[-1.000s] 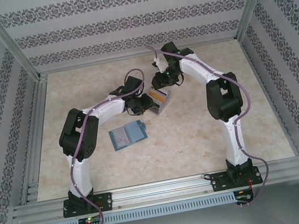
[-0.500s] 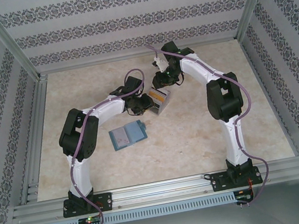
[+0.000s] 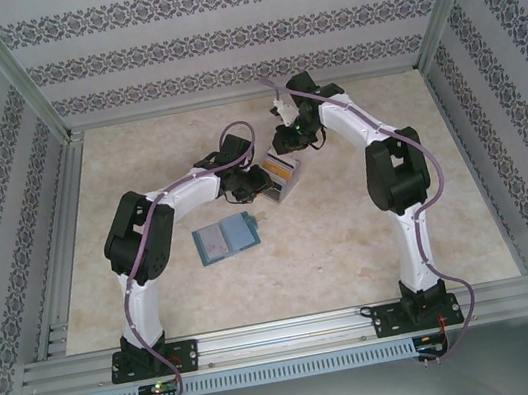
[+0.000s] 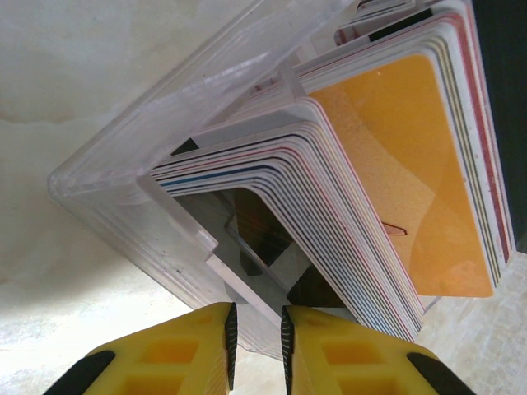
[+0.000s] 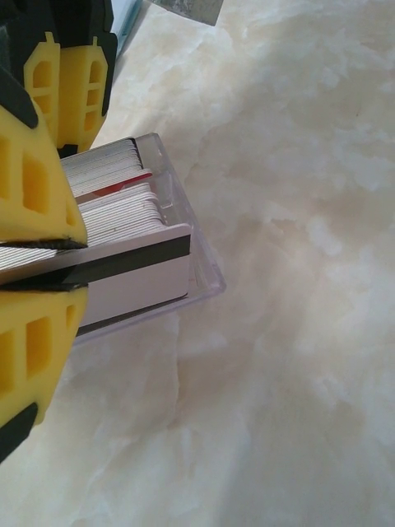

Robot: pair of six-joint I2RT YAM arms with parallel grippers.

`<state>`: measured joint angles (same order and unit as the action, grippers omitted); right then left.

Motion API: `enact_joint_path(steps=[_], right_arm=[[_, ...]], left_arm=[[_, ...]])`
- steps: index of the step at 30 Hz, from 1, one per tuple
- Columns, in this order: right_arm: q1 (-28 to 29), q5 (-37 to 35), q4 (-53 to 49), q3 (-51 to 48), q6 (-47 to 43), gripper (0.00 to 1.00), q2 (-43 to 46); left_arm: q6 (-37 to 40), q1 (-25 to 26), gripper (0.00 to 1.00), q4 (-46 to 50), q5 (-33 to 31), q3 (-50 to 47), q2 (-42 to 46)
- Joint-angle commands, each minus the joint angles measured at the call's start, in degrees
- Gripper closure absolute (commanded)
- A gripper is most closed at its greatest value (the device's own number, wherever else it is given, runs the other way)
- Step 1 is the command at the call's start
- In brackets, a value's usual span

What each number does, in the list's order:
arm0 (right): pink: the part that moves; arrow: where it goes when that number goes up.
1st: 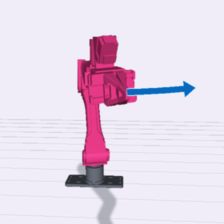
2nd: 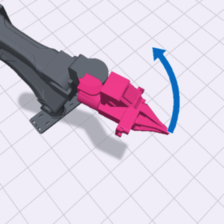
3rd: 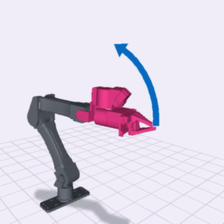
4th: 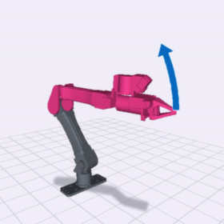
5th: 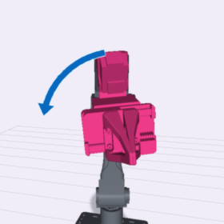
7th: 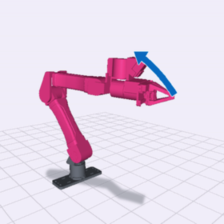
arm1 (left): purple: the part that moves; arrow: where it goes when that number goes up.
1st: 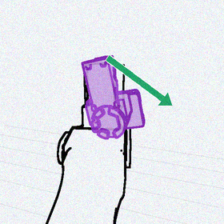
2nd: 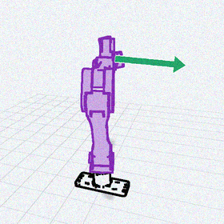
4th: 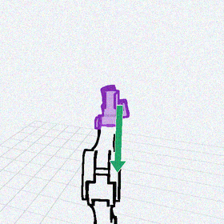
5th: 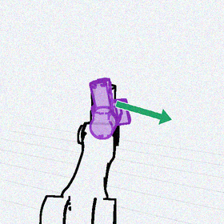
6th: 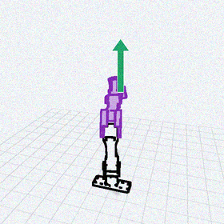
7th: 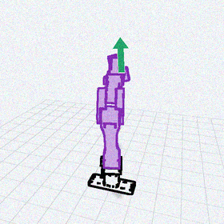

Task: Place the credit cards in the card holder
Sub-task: Pick up the credit card from the storage box.

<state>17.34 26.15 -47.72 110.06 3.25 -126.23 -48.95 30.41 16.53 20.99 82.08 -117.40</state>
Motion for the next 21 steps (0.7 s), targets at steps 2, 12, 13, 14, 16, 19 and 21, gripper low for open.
enact_joint_path(steps=[2,12,13,14,16,19,21], right_arm=[[0.41,3.12,-1.02,-0.64,0.75,0.81,3.52],[0.01,2.43,-1.0,-1.11,0.71,0.84,5.83],[-0.03,2.33,-1.01,-0.99,0.79,0.84,6.08],[-0.12,2.32,-0.97,-1.01,0.75,0.86,6.39],[-0.2,2.19,-0.97,-1.09,0.8,0.88,6.98],[-0.2,1.82,-0.84,-1.39,0.88,0.9,7.98],[-0.29,1.62,-0.34,-1.94,0.95,0.95,8.74]], left_arm=[[-0.4,0.62,0.75,-0.85,-0.42,-1.05,-0.92],[-0.56,0.63,0.75,-0.98,-0.16,-0.71,-0.9],[-0.57,0.61,0.75,-0.86,-0.16,-0.57,-0.9],[-0.43,0.61,0.75,-0.74,-0.15,-0.37,-0.9],[-0.3,0.61,0.75,-0.47,-0.15,-0.14,-0.9],[-0.1,0.61,0.75,-0.19,-0.15,0.01,-0.72],[0.03,0.63,0.75,-0.1,-0.21,-0.11,-0.63]])
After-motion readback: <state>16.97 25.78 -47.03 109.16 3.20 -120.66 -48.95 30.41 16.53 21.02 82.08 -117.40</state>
